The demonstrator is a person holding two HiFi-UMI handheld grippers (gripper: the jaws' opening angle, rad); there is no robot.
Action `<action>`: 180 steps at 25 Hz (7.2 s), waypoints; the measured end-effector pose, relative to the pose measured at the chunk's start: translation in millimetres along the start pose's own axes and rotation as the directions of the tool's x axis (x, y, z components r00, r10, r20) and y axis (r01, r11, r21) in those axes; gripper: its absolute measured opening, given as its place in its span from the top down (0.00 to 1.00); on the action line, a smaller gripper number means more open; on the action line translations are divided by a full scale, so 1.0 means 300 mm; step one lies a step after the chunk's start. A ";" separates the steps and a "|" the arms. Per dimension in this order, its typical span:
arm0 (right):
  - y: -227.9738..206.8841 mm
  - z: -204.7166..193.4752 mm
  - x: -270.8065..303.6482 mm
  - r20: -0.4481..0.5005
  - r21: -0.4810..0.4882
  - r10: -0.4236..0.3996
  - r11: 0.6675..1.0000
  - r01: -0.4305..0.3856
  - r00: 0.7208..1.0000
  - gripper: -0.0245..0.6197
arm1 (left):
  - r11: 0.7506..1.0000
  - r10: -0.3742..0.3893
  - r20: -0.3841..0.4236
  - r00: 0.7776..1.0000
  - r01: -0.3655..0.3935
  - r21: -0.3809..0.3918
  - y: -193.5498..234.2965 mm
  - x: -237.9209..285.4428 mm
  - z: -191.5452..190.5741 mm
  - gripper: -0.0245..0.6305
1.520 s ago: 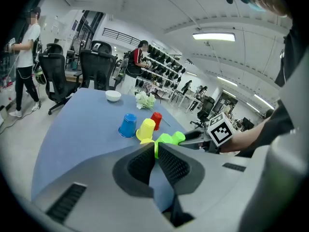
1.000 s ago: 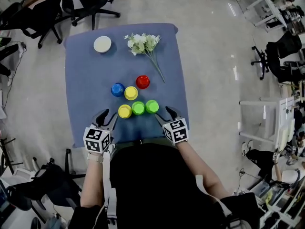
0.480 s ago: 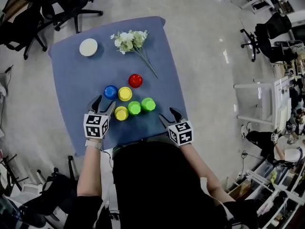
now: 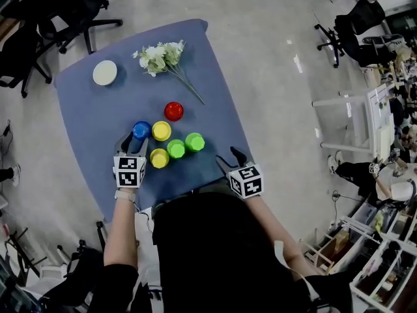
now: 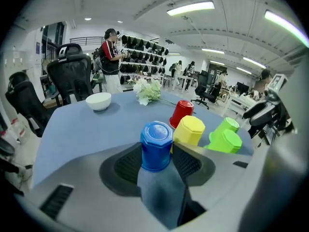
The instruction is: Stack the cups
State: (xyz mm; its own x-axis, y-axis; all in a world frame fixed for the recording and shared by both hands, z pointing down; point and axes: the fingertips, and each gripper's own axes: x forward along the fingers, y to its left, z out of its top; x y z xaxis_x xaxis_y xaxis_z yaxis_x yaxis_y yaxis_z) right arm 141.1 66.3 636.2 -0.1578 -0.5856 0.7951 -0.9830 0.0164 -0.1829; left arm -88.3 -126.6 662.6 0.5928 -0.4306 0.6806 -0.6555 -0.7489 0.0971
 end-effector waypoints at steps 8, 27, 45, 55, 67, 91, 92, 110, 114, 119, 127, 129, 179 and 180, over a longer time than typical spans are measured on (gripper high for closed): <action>-0.008 0.016 -0.010 0.016 -0.007 0.024 1.000 -0.024 1.000 0.55 | 0.999 0.042 0.043 0.998 -0.043 0.008 -0.014 -0.053 0.028 0.67; 0.068 0.098 0.054 0.061 -0.078 0.188 0.980 -0.183 0.980 0.55 | 0.997 0.071 0.128 0.989 -0.073 0.017 -0.248 -0.320 0.106 0.67; 0.040 0.086 0.040 0.052 -0.103 0.212 0.973 -0.206 0.976 0.55 | 0.999 0.016 0.101 0.995 -0.019 0.027 -0.414 -0.268 0.037 0.67; 0.042 0.098 0.026 0.059 -0.115 0.212 0.972 -0.204 0.975 0.55 | 0.999 0.011 0.097 0.995 -0.014 0.033 -0.424 -0.271 0.035 0.65; 0.078 0.286 0.084 0.088 -0.233 0.273 0.941 -0.247 0.958 0.55 | 0.997 0.062 0.079 0.995 -0.058 -0.056 -0.427 -0.340 -0.027 0.61; 0.259 0.503 0.496 -0.081 -0.501 0.365 0.789 -0.355 0.927 0.55 | 0.872 0.349 -0.055 0.936 -0.346 -0.348 -0.355 -0.541 -0.264 0.61; 0.260 0.500 0.506 -0.088 -0.504 0.363 0.787 -0.356 0.928 0.55 | 0.866 0.357 -0.055 0.933 -0.352 -0.354 -0.356 -0.542 -0.265 0.61; 0.284 0.537 0.351 -0.013 -0.557 0.385 0.764 -0.326 0.923 0.61 | 0.866 0.369 -0.020 0.929 -0.352 -0.356 -0.380 -0.547 -0.252 0.61; 0.314 0.530 0.254 0.005 -0.552 0.404 0.764 -0.334 0.915 0.61 | 0.886 0.345 0.006 0.939 -0.323 -0.334 -0.371 -0.544 -0.239 0.61; 0.334 0.488 0.154 -0.006 -0.545 0.415 0.761 -0.351 0.910 0.61 | 0.908 0.315 0.034 0.949 -0.290 -0.304 -0.356 -0.538 -0.204 0.61; 0.346 0.375 0.065 -0.020 -0.528 0.400 0.774 -0.349 0.916 0.61 | 0.928 0.273 0.064 0.960 -0.245 -0.281 -0.313 -0.512 -0.174 0.61; 0.354 0.351 0.051 -0.026 -0.534 0.394 0.771 -0.346 0.919 0.61 | 0.932 0.264 0.071 0.962 -0.236 -0.274 -0.303 -0.508 -0.163 0.61; 0.139 0.077 -0.133 0.020 -0.029 0.044 0.999 -0.043 0.999 0.54 | 0.954 -0.288 0.003 0.958 0.286 0.087 -0.117 -0.054 0.046 0.61; 0.127 0.068 -0.141 0.020 -0.014 0.031 0.999 -0.031 0.999 0.54 | 0.947 -0.308 -0.003 0.952 0.306 0.095 -0.125 -0.041 0.051 0.61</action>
State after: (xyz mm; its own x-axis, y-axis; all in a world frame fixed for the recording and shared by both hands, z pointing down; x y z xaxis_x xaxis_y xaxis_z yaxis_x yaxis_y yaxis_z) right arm 112.1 75.1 583.8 -0.1863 -0.6005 0.7776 -0.9789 0.0457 -0.1992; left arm -63.9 -101.1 639.6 0.7641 -0.1778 0.6201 -0.3945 -0.8893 0.2312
